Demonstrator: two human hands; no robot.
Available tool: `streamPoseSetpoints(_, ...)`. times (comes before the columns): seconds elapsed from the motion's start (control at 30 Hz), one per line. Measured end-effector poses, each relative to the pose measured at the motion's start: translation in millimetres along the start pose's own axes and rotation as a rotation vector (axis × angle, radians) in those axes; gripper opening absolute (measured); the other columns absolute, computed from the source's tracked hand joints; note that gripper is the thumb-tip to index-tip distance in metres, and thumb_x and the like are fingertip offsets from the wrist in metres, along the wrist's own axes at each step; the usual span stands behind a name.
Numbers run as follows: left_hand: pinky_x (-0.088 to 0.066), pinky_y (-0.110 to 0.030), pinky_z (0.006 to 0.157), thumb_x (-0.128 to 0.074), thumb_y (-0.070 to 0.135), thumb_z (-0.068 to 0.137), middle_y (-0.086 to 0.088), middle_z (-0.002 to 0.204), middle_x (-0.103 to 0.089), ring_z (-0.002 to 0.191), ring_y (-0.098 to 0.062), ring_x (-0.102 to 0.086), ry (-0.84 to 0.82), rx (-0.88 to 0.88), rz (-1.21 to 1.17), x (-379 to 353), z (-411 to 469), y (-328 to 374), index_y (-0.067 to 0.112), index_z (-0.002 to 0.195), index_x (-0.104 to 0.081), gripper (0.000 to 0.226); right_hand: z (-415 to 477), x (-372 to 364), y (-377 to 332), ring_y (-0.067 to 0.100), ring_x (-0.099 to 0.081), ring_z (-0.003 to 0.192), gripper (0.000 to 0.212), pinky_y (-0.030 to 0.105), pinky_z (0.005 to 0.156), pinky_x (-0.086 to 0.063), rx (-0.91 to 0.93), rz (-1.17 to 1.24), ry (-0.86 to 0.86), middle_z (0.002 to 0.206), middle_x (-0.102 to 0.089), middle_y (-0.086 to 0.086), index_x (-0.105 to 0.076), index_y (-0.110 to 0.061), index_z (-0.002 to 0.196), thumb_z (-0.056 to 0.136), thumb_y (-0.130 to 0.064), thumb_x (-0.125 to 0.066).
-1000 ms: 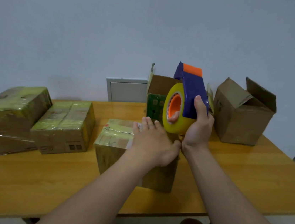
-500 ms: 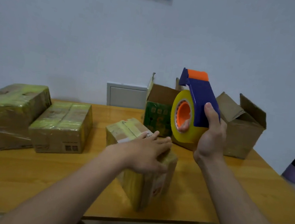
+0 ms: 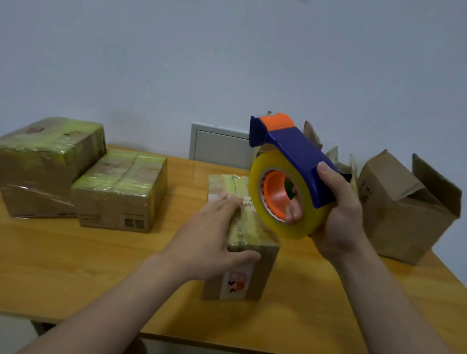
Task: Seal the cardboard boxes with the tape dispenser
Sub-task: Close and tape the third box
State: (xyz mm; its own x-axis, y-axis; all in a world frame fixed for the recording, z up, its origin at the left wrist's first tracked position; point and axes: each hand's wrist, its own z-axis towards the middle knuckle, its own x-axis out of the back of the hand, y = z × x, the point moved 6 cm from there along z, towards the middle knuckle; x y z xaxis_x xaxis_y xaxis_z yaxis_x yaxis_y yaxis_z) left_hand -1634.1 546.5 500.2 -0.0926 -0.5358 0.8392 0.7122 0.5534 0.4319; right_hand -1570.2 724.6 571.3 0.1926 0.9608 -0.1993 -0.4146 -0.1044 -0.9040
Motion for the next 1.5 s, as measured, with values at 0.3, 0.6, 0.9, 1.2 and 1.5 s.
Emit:
streamPoseSetpoints(0.3,-0.057,-0.036,0.098,-0.084,0.065,0.072,0.026,0.138,-0.052,0.126,-0.001,-0.055,-0.168,-0.106,-0.287,12.2,20.1,-16.8,0.054,0.147,-0.031,0.093,0.6,-6.7,4.3,0.02,-0.055,0.045,0.072,0.03,0.053,-0.052,-0.214,-0.013,-0.38,0.055,-0.058,0.009,-0.061,0.007,0.128,0.089,-0.054,-0.066)
streamPoseSetpoints(0.6,-0.059,-0.036,0.08,-0.056,0.053,0.099,-0.01,0.104,-0.079,0.09,-0.021,-0.075,0.078,0.364,-1.25,72.7,34.3,-19.4,0.012,0.105,-0.076,0.046,2.3,-5.8,6.1,0.018,-0.056,0.045,0.063,0.029,0.053,-0.053,-0.247,-0.029,-0.418,0.055,-0.06,0.006,-0.06,0.003,0.131,0.094,-0.047,-0.052)
streamPoseSetpoints(0.9,-0.059,-0.022,0.062,-0.085,0.041,0.077,-0.013,0.108,-0.076,0.077,-0.017,-0.072,-0.145,0.503,-1.55,65.3,31.7,-8.8,0.009,0.121,-0.066,0.057,2.4,-5.3,4.5,0.02,-0.06,0.047,0.064,0.029,0.056,-0.053,-0.237,-0.095,-0.452,0.056,-0.063,0.008,-0.058,0.01,0.128,0.094,-0.044,-0.051)
streamPoseSetpoints(1.2,-0.057,-0.017,0.054,-0.073,0.008,0.08,-0.011,0.083,-0.076,0.059,-0.01,-0.069,-0.08,0.523,-1.54,59.7,27.0,-14.2,0.003,0.097,-0.073,0.018,-1.3,-10.2,-10.9,0.018,-0.059,0.046,0.068,0.029,0.054,-0.052,-0.219,-0.163,-0.53,0.058,-0.065,0.003,-0.054,0.018,0.122,0.089,-0.042,-0.052)
streamPoseSetpoints(1.5,-0.053,-0.019,0.051,-0.077,0.013,0.092,-0.009,0.075,-0.076,0.06,-0.009,-0.07,0.081,0.43,-0.982,78.7,22.7,-10.3,0.008,0.089,-0.075,0.006,3.3,5.1,-36.2,0.022,-0.066,0.053,0.073,0.032,0.059,-0.057,-0.41,-0.273,-0.597,0.063,-0.069,0.013,-0.072,-0.002,0.117,0.077,-0.063,-0.075)
